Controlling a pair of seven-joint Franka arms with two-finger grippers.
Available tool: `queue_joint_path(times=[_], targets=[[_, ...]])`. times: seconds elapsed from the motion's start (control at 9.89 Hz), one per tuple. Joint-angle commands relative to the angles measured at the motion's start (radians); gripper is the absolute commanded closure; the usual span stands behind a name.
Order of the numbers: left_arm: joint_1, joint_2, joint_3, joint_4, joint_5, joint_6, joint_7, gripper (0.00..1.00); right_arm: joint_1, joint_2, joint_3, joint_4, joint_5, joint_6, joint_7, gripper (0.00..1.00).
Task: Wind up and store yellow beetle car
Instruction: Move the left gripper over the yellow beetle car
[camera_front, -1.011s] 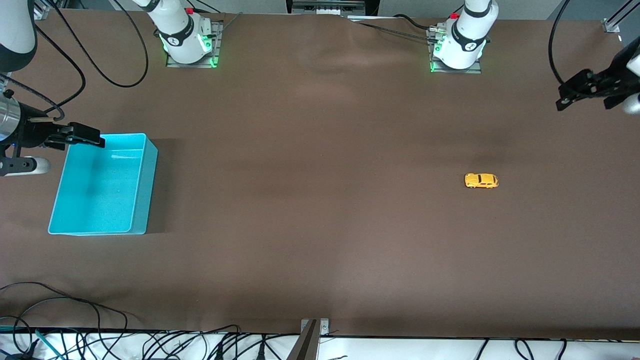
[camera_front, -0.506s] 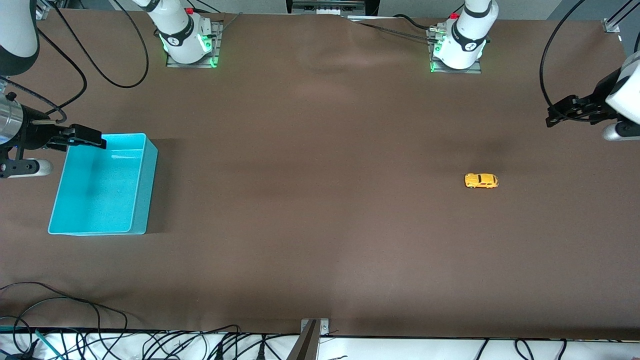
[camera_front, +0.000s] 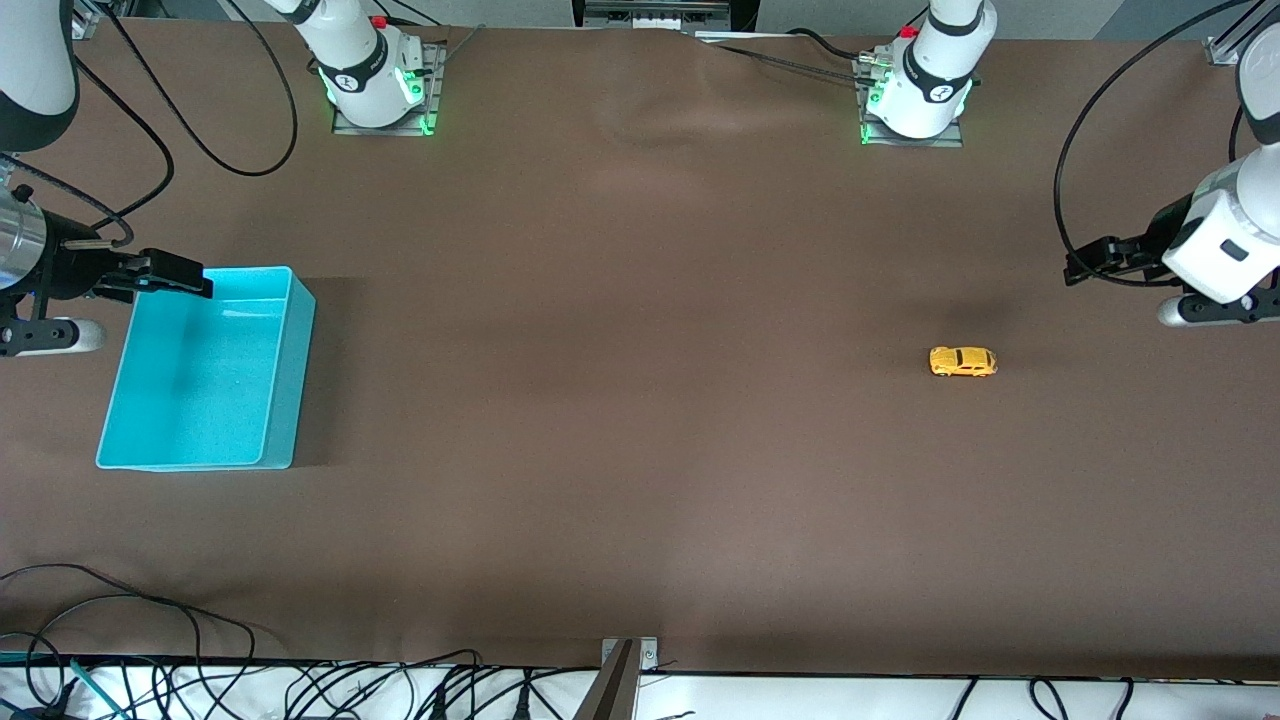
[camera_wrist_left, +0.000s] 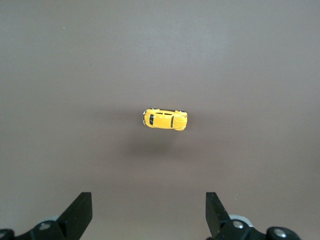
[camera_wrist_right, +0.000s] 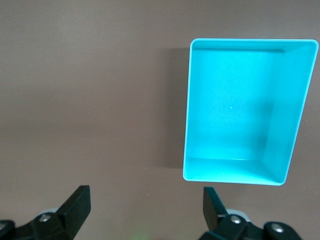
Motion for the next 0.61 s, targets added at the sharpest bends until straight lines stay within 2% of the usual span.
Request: queue_joint_path(times=[0.0, 0.51], targets=[[0.011, -0.007, 0.001, -0.104, -0.019, 0.125, 0.005, 0.0, 0.002, -0.002, -0.007, 0.005, 0.018, 0.002, -0.003, 0.0], [0.011, 0.001, 0.001, -0.306, -0.02, 0.396, 0.005, 0.0, 0.002, -0.002, -0.007, 0.005, 0.015, 0.002, -0.003, 0.0]])
